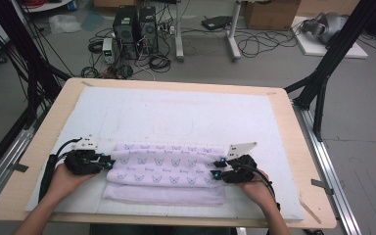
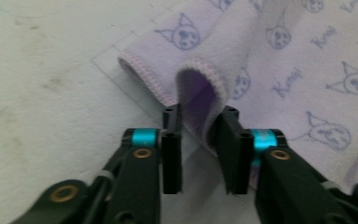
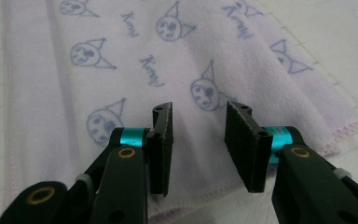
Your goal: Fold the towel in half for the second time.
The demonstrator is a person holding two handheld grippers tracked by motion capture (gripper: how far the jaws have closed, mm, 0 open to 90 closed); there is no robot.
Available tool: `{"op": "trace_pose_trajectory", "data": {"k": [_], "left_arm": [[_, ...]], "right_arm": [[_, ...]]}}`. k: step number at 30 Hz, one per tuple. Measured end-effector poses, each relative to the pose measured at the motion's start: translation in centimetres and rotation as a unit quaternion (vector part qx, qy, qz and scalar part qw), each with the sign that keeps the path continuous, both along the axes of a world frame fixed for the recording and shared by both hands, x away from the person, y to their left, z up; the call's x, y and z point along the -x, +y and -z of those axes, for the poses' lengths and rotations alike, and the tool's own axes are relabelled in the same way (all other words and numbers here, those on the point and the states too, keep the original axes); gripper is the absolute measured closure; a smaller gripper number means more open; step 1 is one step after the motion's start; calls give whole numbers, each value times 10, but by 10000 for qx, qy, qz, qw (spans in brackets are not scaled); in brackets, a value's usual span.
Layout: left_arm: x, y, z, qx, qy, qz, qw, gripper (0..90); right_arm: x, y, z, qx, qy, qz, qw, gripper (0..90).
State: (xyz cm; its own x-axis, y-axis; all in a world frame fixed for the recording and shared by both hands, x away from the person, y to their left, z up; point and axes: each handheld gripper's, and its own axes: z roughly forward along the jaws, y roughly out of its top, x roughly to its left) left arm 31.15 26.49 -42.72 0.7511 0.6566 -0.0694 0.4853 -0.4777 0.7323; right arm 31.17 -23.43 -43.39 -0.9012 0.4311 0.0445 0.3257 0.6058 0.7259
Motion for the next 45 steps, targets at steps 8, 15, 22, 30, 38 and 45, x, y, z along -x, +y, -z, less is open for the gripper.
{"op": "trace_pose_trajectory", "data": {"k": [8, 15, 22, 30, 38, 45], "left_arm": [[15, 6, -30, 225, -433, 12, 9988, 664], [16, -10, -27, 192, -428, 564, 9973, 753], [2, -21, 0, 21, -159, 664, 9977, 728], [3, -29, 10, -122, -209, 715, 9971, 755], [8, -27, 3, -90, -291, 660, 9974, 880], [39, -11, -29, 219, -612, 730, 9952, 881]], "right_arm": [[8, -5, -14, -186, -287, -64, 9994, 630], [5, -4, -14, -246, -341, -93, 9991, 670], [0, -2, -9, -153, -285, -64, 9995, 677], [-3, 1, 7, 34, -163, -81, 9998, 723], [0, 1, 2, -51, -86, -137, 9999, 874], [23, -8, -27, -446, -343, -287, 9980, 875]]}}
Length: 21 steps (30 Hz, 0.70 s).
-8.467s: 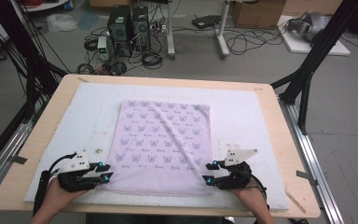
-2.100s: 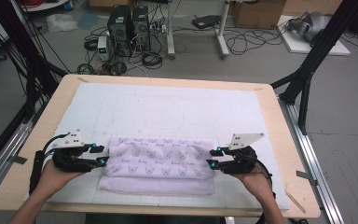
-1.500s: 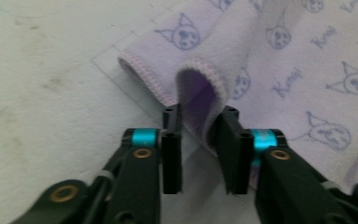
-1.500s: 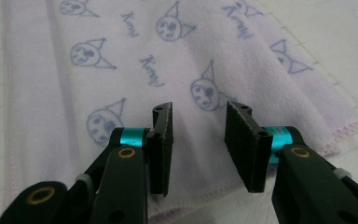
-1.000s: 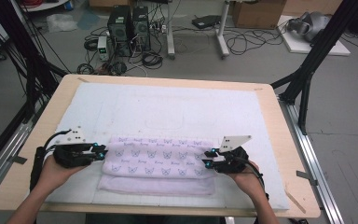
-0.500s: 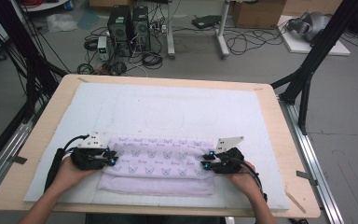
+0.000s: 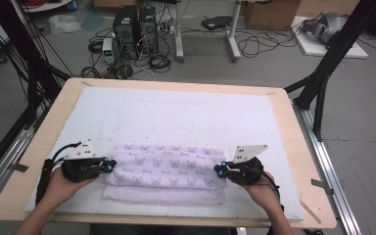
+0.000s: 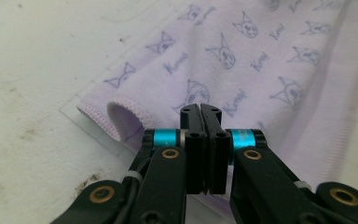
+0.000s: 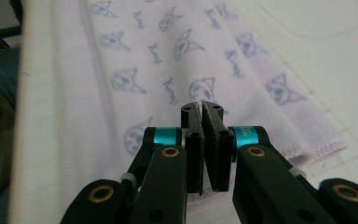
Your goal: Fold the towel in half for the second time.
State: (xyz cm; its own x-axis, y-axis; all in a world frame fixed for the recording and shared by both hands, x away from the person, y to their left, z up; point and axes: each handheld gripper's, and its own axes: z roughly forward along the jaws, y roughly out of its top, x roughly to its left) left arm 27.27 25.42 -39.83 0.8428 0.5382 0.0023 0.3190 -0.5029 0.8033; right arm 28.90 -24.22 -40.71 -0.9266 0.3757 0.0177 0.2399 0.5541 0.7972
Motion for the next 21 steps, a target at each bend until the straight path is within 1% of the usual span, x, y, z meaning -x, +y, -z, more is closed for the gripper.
{"op": "trace_pose_trajectory", "data": {"k": [2, 4, 5, 6, 7, 8, 10, 11, 13, 14, 15, 16, 19, 20, 21], "left_arm": [[14, 4, -5, 69, -34, 55, 10000, 881], [31, 7, -7, 131, -68, 180, 9997, 871], [38, 9, -7, 118, -97, 191, 9997, 845], [42, 10, -7, 127, -91, 203, 9997, 799], [44, 12, -6, 157, -66, 201, 9997, 752], [44, 12, -5, 147, -48, 181, 9997, 714], [40, 9, -1, 95, 3, 188, 9998, 678], [39, 6, 3, 70, 39, 235, 9997, 668], [36, 0, 10, -49, 81, 293, 9995, 644], [34, -2, 15, -127, 134, 355, 9992, 637], [33, -5, 20, -177, 193, 367, 9990, 637], [32, -6, 24, -254, 219, 398, 9986, 638], [32, -8, 36, -427, 301, 449, 9976, 677], [33, -8, 38, -435, 288, 501, 9974, 711], [34, -7, 39, -363, 286, 515, 9976, 762]], "right_arm": [[12, -2, -8, -73, -100, -53, 9999, 874], [28, -6, -13, -175, -129, -144, 9997, 867], [36, -8, -15, -229, -117, -207, 9995, 842], [42, -11, -16, -270, -108, -243, 9993, 811], [47, -13, -17, -310, -103, -228, 9992, 782], [48, -15, -16, -299, -136, -208, 9992, 767], [47, -14, -12, -178, -69, -186, 9996, 726], [45, -12, -8, -141, -35, -199, 9997, 708], [40, -6, 3, -5, 64, -272, 9996, 669], [37, -3, 8, 96, 103, -322, 9994, 666], [35, 0, 13, 143, 136, -392, 9990, 665], [34, 2, 18, 173, 219, -405, 9988, 665], [32, 6, 29, 298, 373, -500, 9976, 673], [32, 7, 31, 326, 371, -501, 9975, 681], [33, 7, 32, 336, 399, -514, 9973, 706]]}}
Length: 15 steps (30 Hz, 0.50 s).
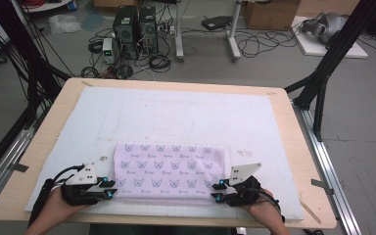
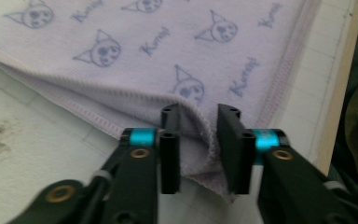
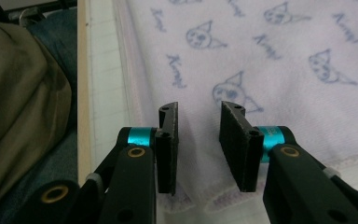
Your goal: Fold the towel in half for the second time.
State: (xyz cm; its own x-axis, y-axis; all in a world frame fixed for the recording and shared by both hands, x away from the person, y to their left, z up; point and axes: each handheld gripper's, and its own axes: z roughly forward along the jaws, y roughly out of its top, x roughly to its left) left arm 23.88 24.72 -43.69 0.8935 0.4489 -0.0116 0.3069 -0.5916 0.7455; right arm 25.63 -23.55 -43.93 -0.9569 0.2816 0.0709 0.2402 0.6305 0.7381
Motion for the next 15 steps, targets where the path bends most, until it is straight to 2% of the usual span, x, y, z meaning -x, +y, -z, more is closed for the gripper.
{"op": "trace_pose_trajectory", "data": {"k": [2, 3, 6, 10, 12, 14, 15], "left_arm": [[0, 1, 0, -7, 40, 26, 10000, 863], [0, 0, -1, -30, 17, 10, 10000, 873], [0, 4, -9, -2, -127, -113, 9999, 877], [4, 14, -21, 182, -204, -248, 9993, 877], [6, 17, -21, 205, -171, -244, 9993, 877], [6, 17, -18, 148, -112, -241, 9995, 868], [6, 16, -16, 144, -62, -285, 9995, 837]], "right_arm": [[0, -1, 0, 6, 26, -29, 10000, 850], [0, -1, 0, -9, 45, -77, 10000, 877], [0, 0, -4, 31, 9, -49, 10000, 884], [6, -6, -18, -297, -84, -16, 9995, 884], [9, -6, -22, -341, -77, -94, 9993, 882], [12, -4, -19, -276, 36, -215, 9994, 868], [13, -3, -17, -221, 87, -250, 9994, 837]]}}
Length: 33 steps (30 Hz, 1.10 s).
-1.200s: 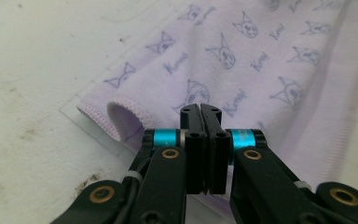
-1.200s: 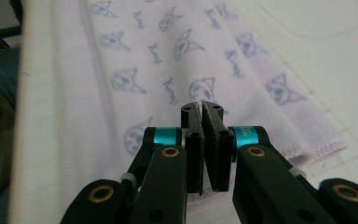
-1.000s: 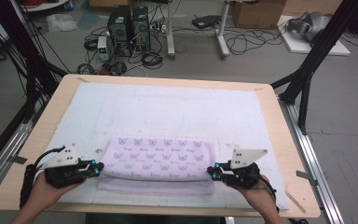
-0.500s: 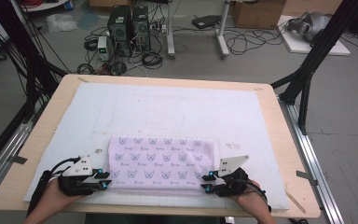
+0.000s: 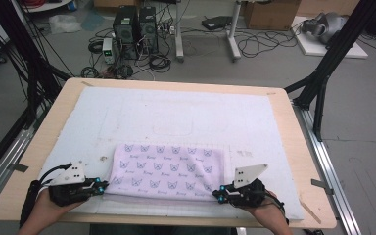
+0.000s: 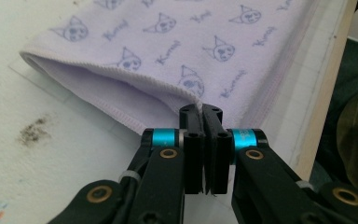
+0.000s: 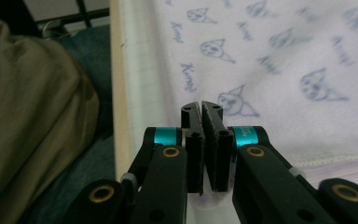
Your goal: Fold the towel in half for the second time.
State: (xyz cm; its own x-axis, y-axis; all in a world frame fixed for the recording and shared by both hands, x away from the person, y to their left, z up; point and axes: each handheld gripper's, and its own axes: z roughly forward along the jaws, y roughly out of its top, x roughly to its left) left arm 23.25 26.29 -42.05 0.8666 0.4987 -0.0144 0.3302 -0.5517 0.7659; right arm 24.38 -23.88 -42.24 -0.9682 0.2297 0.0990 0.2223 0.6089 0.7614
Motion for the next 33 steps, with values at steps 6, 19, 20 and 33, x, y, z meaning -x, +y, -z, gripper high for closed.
{"op": "trace_pose_trajectory", "data": {"k": [6, 19, 20, 33], "left_arm": [[-5, 3, -16, 190, -196, -216, 9994, 634], [-13, -15, 5, -94, -88, -16, 9999, 761], [-12, -13, 7, -168, -88, -63, 9998, 762], [-5, 8, -5, 52, -285, -411, 9987, 716]], "right_arm": [[-6, -6, -5, -322, -92, 252, 9991, 775], [-9, 4, 16, 47, 25, 245, 9997, 775], [-8, 3, 17, 51, 34, 272, 9996, 775], [-8, 1, 6, -181, -132, 352, 9991, 752]]}}
